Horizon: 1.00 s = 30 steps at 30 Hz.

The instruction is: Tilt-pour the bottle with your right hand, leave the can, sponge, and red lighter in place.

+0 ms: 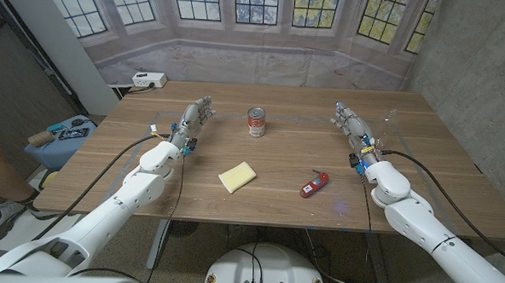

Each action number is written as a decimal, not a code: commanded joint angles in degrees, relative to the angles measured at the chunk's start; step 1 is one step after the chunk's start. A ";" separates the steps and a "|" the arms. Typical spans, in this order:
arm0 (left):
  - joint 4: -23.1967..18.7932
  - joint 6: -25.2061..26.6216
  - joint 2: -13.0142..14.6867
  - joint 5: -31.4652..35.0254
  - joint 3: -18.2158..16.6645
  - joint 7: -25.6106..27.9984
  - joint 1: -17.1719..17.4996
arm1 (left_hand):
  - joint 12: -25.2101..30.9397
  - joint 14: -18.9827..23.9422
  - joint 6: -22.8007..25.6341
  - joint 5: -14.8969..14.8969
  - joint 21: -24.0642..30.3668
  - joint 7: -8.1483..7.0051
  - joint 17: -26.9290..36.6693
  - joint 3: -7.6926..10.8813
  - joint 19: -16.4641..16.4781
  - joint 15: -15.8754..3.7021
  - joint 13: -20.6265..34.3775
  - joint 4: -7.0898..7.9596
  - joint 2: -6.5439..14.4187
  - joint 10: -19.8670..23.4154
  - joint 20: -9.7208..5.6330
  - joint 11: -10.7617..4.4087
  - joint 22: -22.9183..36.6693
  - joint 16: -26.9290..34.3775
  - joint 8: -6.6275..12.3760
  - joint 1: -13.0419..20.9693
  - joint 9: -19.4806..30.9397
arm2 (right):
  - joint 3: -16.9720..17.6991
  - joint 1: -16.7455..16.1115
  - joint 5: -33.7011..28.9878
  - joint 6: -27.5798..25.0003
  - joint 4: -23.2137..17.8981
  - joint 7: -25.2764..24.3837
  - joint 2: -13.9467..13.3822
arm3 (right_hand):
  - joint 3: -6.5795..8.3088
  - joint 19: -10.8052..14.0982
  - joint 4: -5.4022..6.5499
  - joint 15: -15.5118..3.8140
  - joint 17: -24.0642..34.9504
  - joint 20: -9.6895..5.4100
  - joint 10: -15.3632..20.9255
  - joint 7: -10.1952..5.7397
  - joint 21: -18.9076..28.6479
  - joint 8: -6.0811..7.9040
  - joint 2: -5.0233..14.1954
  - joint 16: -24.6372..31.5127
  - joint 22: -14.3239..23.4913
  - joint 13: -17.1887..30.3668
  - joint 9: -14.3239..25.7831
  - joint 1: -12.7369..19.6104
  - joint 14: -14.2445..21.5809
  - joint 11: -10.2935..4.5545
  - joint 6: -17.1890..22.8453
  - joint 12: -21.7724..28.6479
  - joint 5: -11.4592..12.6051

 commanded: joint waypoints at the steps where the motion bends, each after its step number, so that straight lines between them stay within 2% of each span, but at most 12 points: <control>1: 1.22 -0.50 -0.54 -0.11 0.07 -0.36 -0.63 | -0.16 0.18 0.13 0.02 -0.07 0.16 0.05 0.25 0.62 0.35 0.07 -0.44 -0.03 -0.20 -0.11 0.27 0.32 -0.17 -0.07 0.53 0.15 | 1.96 -2.87 -1.04 -0.80 -2.15 -2.35 -1.66 | 0.17 0.54 -0.45 -1.28 -0.01 -1.53 0.61 0.44 0.49 0.31 -0.50 0.61 0.17 -0.01 0.08 0.36 0.58 -0.20 0.24 0.41 -0.23; 17: 0.48 -0.49 -0.69 0.55 0.09 1.20 -0.26 | -0.22 0.15 0.20 0.03 -0.50 0.15 0.02 0.38 0.76 0.38 0.08 -1.13 -0.09 -0.24 -0.10 0.29 0.33 -0.22 -0.07 0.89 0.16 | 6.18 -7.99 -0.42 -2.19 -4.34 -5.29 -3.87 | 0.27 1.68 -1.96 -1.02 -0.20 -1.24 1.80 0.47 0.70 0.62 -1.22 0.69 0.16 0.03 0.07 1.79 1.35 0.00 1.22 0.68 -0.26; 30: -0.41 0.09 -0.69 1.30 0.38 2.46 -0.13 | -0.26 0.16 0.27 0.04 -0.82 0.18 0.02 0.42 0.91 0.34 0.09 -1.62 -0.16 -0.28 -0.08 0.32 0.35 -0.24 -0.06 1.11 0.16 | 8.90 -11.74 -1.72 -0.99 -3.92 -9.37 -2.74 | 0.24 3.08 -3.23 -0.51 -0.26 -0.59 3.94 0.97 0.83 1.18 -2.14 0.91 0.18 0.14 0.12 3.44 2.68 0.23 3.24 1.14 -0.37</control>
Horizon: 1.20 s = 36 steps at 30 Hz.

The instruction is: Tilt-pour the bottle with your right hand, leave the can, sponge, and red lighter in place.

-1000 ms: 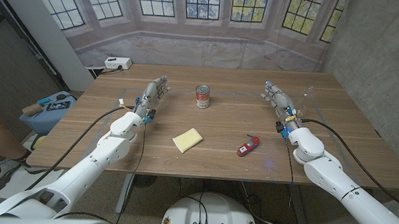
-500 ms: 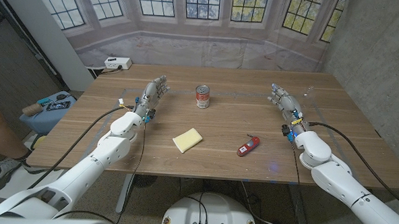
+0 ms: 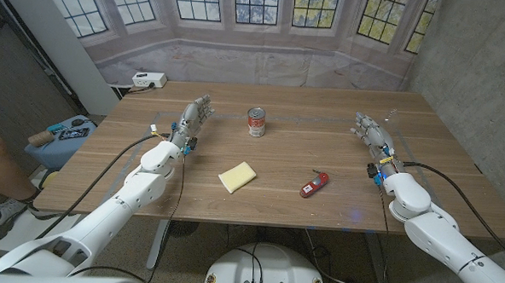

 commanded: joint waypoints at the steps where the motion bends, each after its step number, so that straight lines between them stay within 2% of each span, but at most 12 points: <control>1: -0.82 0.63 -0.05 0.75 0.34 1.13 0.14 | -0.04 0.15 0.28 0.05 -0.40 0.21 0.01 0.05 0.60 0.38 0.10 -0.35 -0.14 -0.28 0.24 0.34 0.04 -0.24 -0.05 0.68 0.17 | 2.44 -3.16 -1.02 0.55 -0.05 -3.44 0.54 | 0.25 0.57 -0.42 -0.74 0.01 -0.44 0.82 -0.10 0.21 0.35 -0.11 0.46 0.19 0.15 0.13 1.00 0.58 -0.05 0.93 0.30 -0.10; 15: -0.52 1.24 -0.15 0.74 0.57 0.94 -0.50 | -0.06 0.14 0.31 0.03 -0.71 0.18 0.00 -0.04 0.77 0.35 0.11 -0.90 -0.12 -0.27 0.28 0.46 0.06 -0.24 -0.06 0.96 0.17 | 4.92 -5.65 -2.46 -1.28 -1.60 -6.61 0.44 | 0.44 1.32 -1.08 -0.42 -0.02 0.21 1.90 0.33 0.23 0.54 -0.66 0.60 0.17 0.20 0.16 2.43 1.52 0.43 1.88 0.46 -0.13; 36: 0.49 1.60 -0.05 0.76 0.79 0.15 -1.32 | -0.07 0.13 0.35 0.01 -1.08 0.05 0.03 -0.25 0.92 0.37 0.12 -1.47 -0.07 -0.25 0.31 0.48 0.07 -0.21 -0.06 1.22 0.18 | 8.20 -9.82 -4.13 -4.06 -4.61 -9.84 0.77 | 0.67 1.71 -1.63 -0.16 -0.03 0.38 2.28 0.70 0.08 0.61 -1.65 0.47 0.15 0.28 0.18 4.33 1.89 1.01 2.44 0.34 0.02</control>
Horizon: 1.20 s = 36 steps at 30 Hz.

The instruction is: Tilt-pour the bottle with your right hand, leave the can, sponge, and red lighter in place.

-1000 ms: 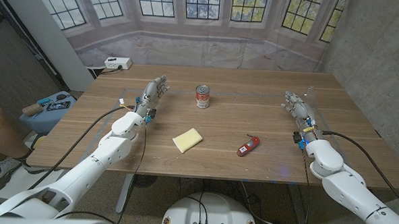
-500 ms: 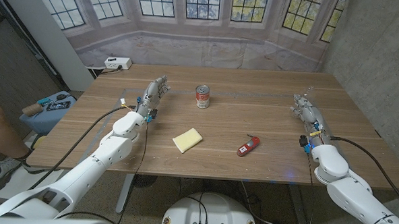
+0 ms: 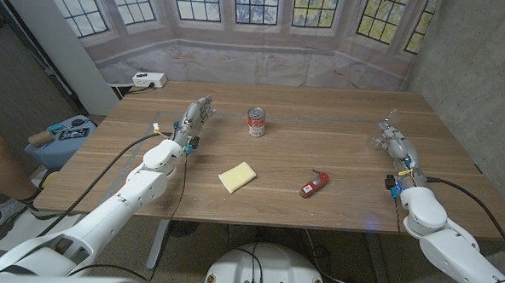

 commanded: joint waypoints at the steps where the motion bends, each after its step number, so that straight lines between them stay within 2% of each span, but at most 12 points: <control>1: 0.44 0.25 0.04 0.04 0.20 -0.31 -0.35 | -0.07 0.10 0.34 0.01 -0.10 0.07 0.03 -0.10 0.62 0.37 0.13 -0.38 0.00 -0.24 0.00 0.49 0.07 -0.22 -0.07 0.69 0.18 | 1.90 -2.29 -0.94 -1.59 -1.56 -1.61 0.15 | 0.20 0.39 -0.37 0.00 -0.04 0.10 0.37 0.08 0.08 0.39 -0.24 0.08 0.16 0.11 0.19 0.83 0.50 0.30 0.40 0.35 0.02; 15: 1.71 0.48 -0.39 0.05 0.59 -0.93 -1.24 | -0.08 0.10 0.56 0.01 -0.36 0.03 0.06 -0.26 0.72 0.39 0.14 -0.69 0.08 -0.23 0.00 0.48 0.08 -0.19 0.00 0.83 0.19 | 3.65 -3.39 -2.30 -4.18 -2.55 -2.94 0.00 | 0.29 0.53 -0.43 0.07 -0.04 0.14 0.43 0.29 0.00 0.36 -0.69 0.00 0.16 0.16 0.20 1.74 0.60 0.57 0.56 0.25 0.10; 32: 1.68 0.84 -0.01 0.22 0.13 0.03 -1.41 | -0.05 0.12 0.91 0.06 -0.72 -0.34 0.04 -0.39 0.88 0.38 0.15 -1.24 0.13 -0.12 0.03 0.48 0.09 -0.19 0.09 1.14 0.21 | 4.51 -0.42 -4.93 -3.06 1.25 -4.44 0.97 | 0.63 0.73 -0.60 0.33 -0.02 0.23 -0.90 0.56 -0.17 -0.12 -1.53 -0.26 0.14 0.15 0.18 4.03 0.45 0.71 -0.25 -0.45 0.30; 36: 1.74 0.92 -0.15 -0.15 0.00 0.01 -1.28 | -0.04 0.13 0.93 0.07 -0.80 -0.37 0.04 -0.42 0.89 0.41 0.15 -1.34 0.14 -0.10 0.07 0.44 0.09 -0.18 0.09 1.20 0.22 | 4.45 0.11 -5.86 -2.81 2.16 -4.60 0.78 | 0.53 0.62 -0.74 0.39 -0.02 0.28 -1.20 0.70 -0.28 -0.28 -2.49 -0.37 0.13 0.15 0.17 4.79 0.33 0.92 -0.64 -0.59 0.48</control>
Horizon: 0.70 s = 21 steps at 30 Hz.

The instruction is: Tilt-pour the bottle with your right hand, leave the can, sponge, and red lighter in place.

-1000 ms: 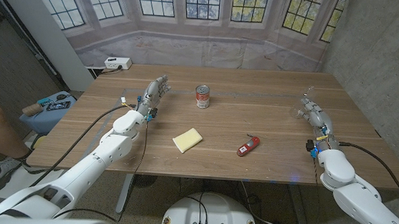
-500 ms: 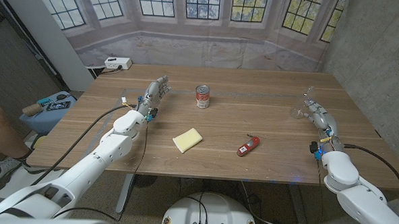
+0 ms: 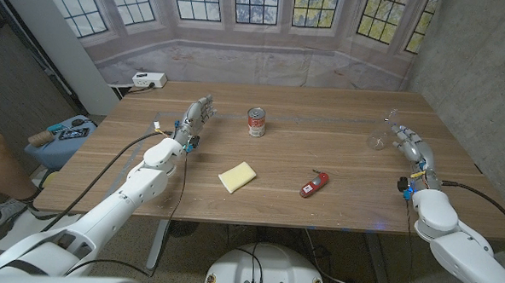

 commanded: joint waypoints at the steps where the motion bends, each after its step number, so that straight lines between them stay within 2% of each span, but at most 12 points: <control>1: -0.11 0.37 0.09 -0.35 -0.41 0.45 0.15 | -0.02 0.12 0.44 0.07 -0.20 0.10 0.04 0.05 0.38 0.40 0.16 -0.44 0.09 -0.06 -0.06 0.49 0.11 -0.19 0.09 0.70 0.22 | 0.24 1.71 -2.55 0.79 2.50 -1.10 0.16 | -0.01 0.18 -0.30 0.17 -0.03 -0.08 -0.57 0.22 -0.32 -0.34 -1.06 -0.20 0.13 0.15 0.17 1.27 0.00 0.02 -0.84 -0.18 0.59; 6: -0.27 0.42 0.07 -0.49 -0.53 0.64 0.31 | 0.00 0.19 0.45 0.07 -0.31 0.10 0.05 -0.03 0.44 0.43 0.16 -0.57 0.11 0.00 -0.09 0.47 0.11 -0.15 0.08 0.77 0.23 | -0.11 2.54 -3.21 2.35 4.36 -0.88 0.45 | -0.30 -0.43 -0.17 0.60 0.00 0.11 -1.64 0.78 -0.59 -0.83 -2.94 -0.45 0.14 0.19 0.19 2.59 -0.54 0.89 -2.19 -0.52 1.15; 7: -0.29 0.40 0.06 -0.44 -0.53 0.75 0.32 | 0.00 0.21 0.46 0.07 -0.33 0.11 0.05 -0.04 0.45 0.43 0.16 -0.59 0.12 0.03 -0.09 0.43 0.11 -0.14 0.08 0.78 0.23 | -0.20 2.68 -3.30 2.48 4.62 -0.90 0.52 | -0.44 -0.61 -0.04 0.92 0.02 0.14 -1.73 1.25 -0.64 -0.53 -3.49 -0.51 0.15 0.23 0.23 2.86 -0.71 1.29 -1.50 -0.49 1.30; 8: -0.34 0.43 0.06 -0.44 -0.54 0.79 0.34 | -0.01 0.22 0.33 0.07 -0.34 0.02 0.06 -0.06 0.47 0.41 0.16 -0.62 0.12 -0.01 -0.08 0.42 0.11 -0.14 0.02 0.79 0.23 | -0.35 2.96 -3.51 3.02 5.16 -1.05 0.78 | -0.53 -0.69 0.04 1.22 0.04 0.18 -1.78 1.40 -0.65 -0.50 -3.79 -0.54 0.16 0.26 0.27 3.02 -0.82 1.93 -1.47 -0.46 1.41; 9: -0.42 0.48 0.07 -0.48 -0.56 0.83 0.37 | 0.02 0.23 0.23 0.07 -0.37 -0.06 0.07 -0.08 0.48 0.43 0.17 -0.62 0.14 0.07 -0.09 0.45 0.11 -0.12 -0.02 0.79 0.23 | -0.49 3.24 -3.71 3.74 5.76 -1.19 1.10 | -0.68 -1.12 0.27 1.79 0.10 0.48 -2.32 2.12 -0.74 -0.61 -4.37 -0.58 0.17 0.35 0.37 3.40 -1.10 3.51 -1.83 -0.53 1.65; 16: -1.15 0.81 0.38 -0.38 -0.66 1.28 0.66 | 0.02 0.23 -0.02 0.06 -0.52 -0.04 0.10 -0.22 0.57 0.41 0.18 -0.75 0.20 0.09 -0.09 0.55 0.12 -0.11 -0.11 0.84 0.24 | -1.63 5.23 -4.27 6.49 9.06 -0.29 1.57 | -0.85 -1.67 0.53 3.35 0.27 0.74 -4.59 4.85 -0.72 -1.60 -5.69 -0.80 0.17 0.83 0.72 5.00 -2.46 4.61 -5.89 -0.70 2.45; 21: -1.75 1.03 0.69 -0.27 -0.75 1.61 0.94 | 0.02 0.25 -0.06 0.05 -0.60 -0.01 0.11 -0.30 0.62 0.39 0.18 -0.82 0.18 0.12 -0.09 0.65 0.12 -0.10 -0.12 0.85 0.25 | -2.56 6.51 -4.07 7.18 10.70 1.05 1.21 | -0.96 -1.82 0.59 4.40 0.34 0.92 -6.10 5.85 -0.68 -1.76 -6.48 -0.98 0.17 1.10 0.86 5.81 -3.58 5.34 -7.76 -0.80 2.92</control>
